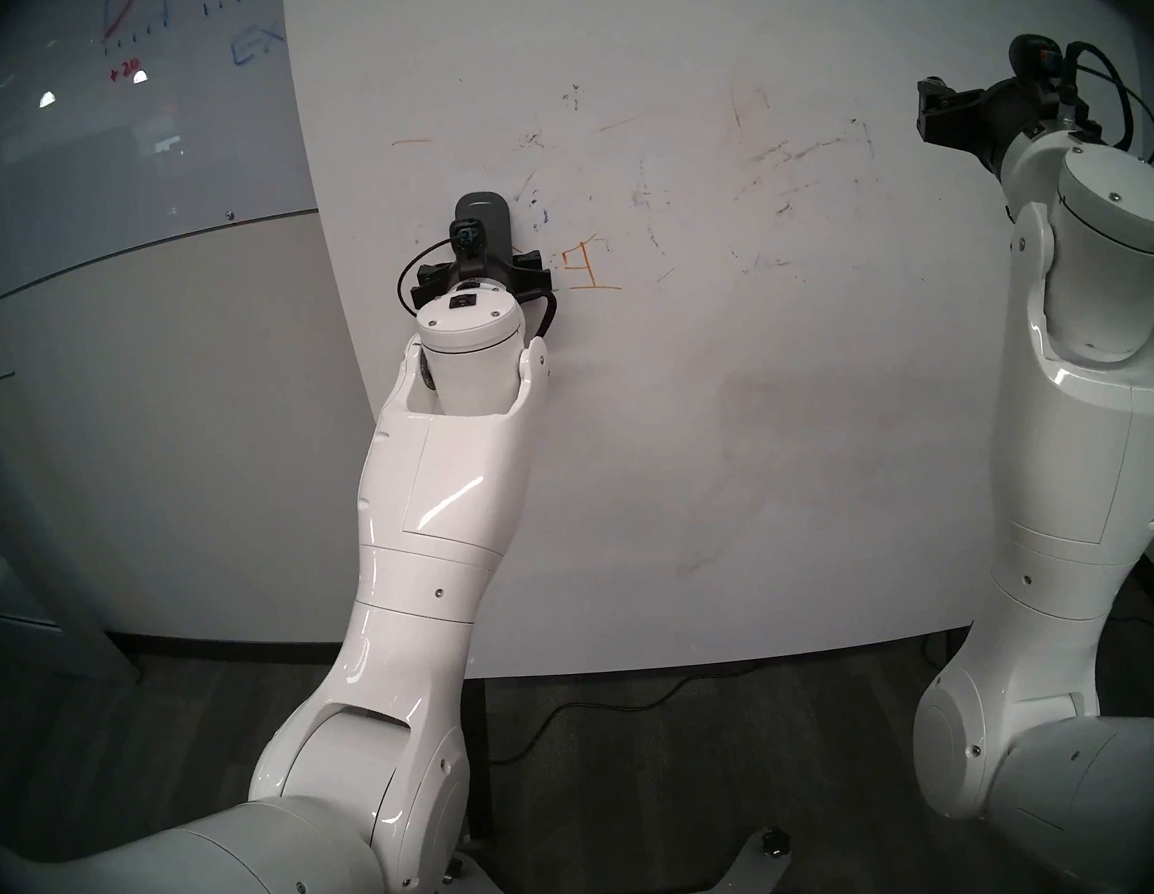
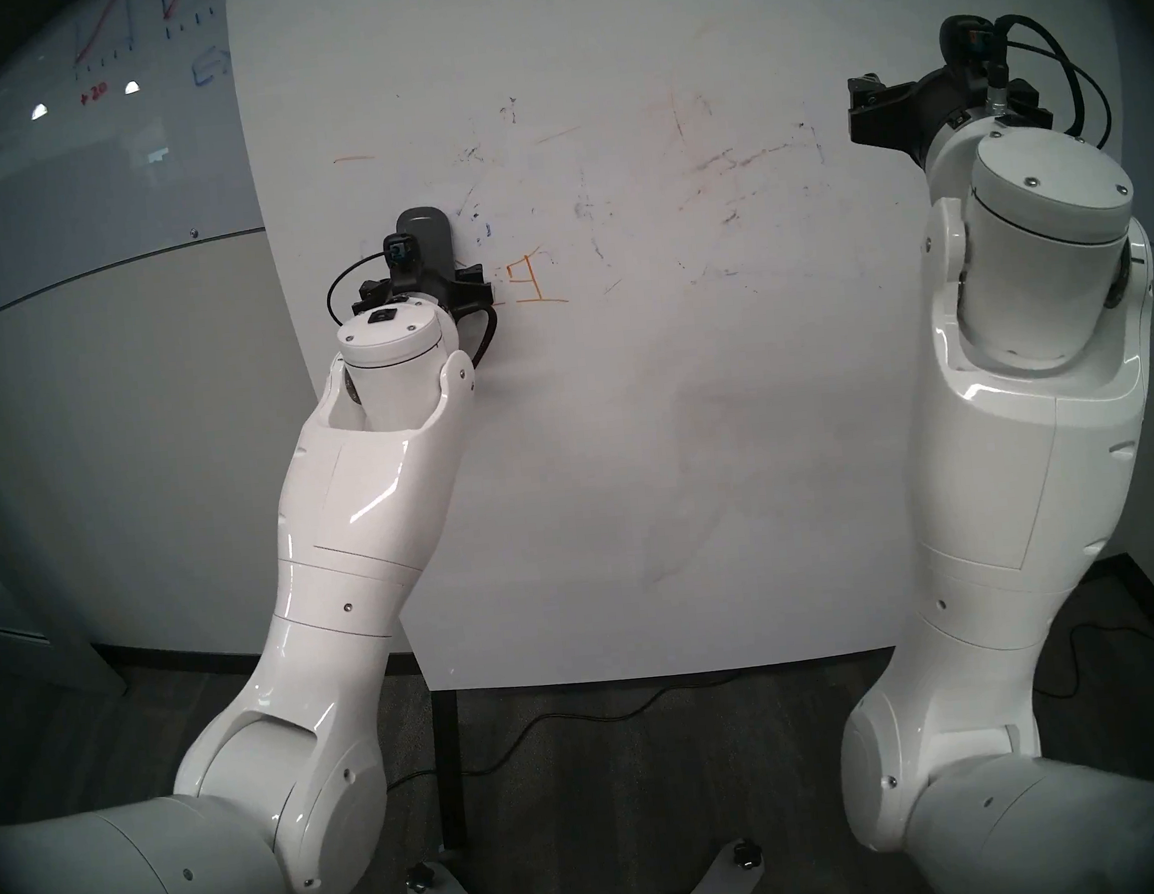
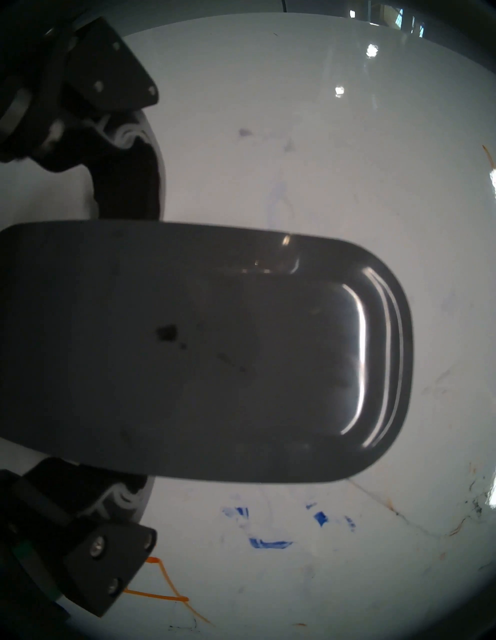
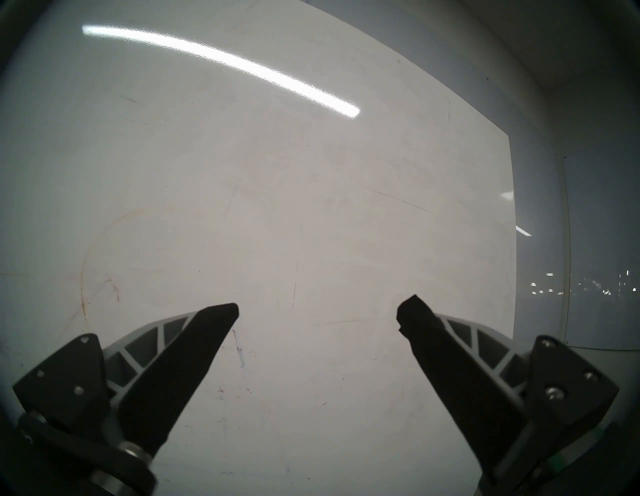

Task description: Erase all marks on the whiteboard with the eraser

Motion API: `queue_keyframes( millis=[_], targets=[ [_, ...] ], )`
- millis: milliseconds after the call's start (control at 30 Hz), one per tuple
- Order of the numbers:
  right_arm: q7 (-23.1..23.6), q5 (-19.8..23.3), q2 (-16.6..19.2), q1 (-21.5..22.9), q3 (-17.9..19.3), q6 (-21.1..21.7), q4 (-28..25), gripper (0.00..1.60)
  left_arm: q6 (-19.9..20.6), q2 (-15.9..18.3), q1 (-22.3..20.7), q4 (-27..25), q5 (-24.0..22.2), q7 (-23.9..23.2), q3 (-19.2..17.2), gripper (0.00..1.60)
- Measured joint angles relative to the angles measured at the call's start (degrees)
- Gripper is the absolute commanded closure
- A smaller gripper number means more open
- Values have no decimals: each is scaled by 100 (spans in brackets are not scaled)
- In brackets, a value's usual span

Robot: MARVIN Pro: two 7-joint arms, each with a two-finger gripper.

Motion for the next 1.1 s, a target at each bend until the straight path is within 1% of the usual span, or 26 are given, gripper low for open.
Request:
queue_keyframes(
  millis=[133, 167, 267, 467, 500, 600, 800, 1000, 1033, 1067, 1100],
  targets=[
    [-6, 6, 3, 0, -1, 0, 0, 0, -237, 140, 81, -35, -97, -319, -52, 0],
    [-10, 8, 5, -1, -2, 0, 0, 0, -383, 223, 123, -45, -142, -506, -77, 0],
    [-14, 13, 8, -1, -3, 1, 0, 0, -645, 363, 192, -37, -194, -804, -107, 0],
    [-22, 21, 13, -1, -5, 1, 0, 0, -1057, 572, 273, 26, -202, -1205, -115, 0],
    [-25, 25, 15, -1, -6, 2, 0, 0, -1240, 659, 301, 67, -157, -1338, -98, 0],
    [-30, 30, 19, -1, -7, 2, 0, 0, -1572, 770, 341, 154, -83, -1534, -85, 0],
    [-38, 41, 25, -1, -10, 4, 0, 0, -2160, 868, 395, 334, 43, -1708, -66, 0],
    [-46, 50, 30, -1, -12, 5, 0, 0, -2687, 874, 443, 497, 144, -1713, -55, 0],
    [-48, 52, 31, -1, -13, 6, 0, 0, -2828, 867, 457, 539, 174, -1689, -49, 0],
    [-49, 53, 32, -1, -13, 6, 0, 0, -2896, 860, 464, 560, 186, -1674, -46, 112],
    [-51, 55, 33, -1, -13, 6, 0, 0, -3013, 844, 478, 594, 206, -1644, -43, 160]
  ],
)
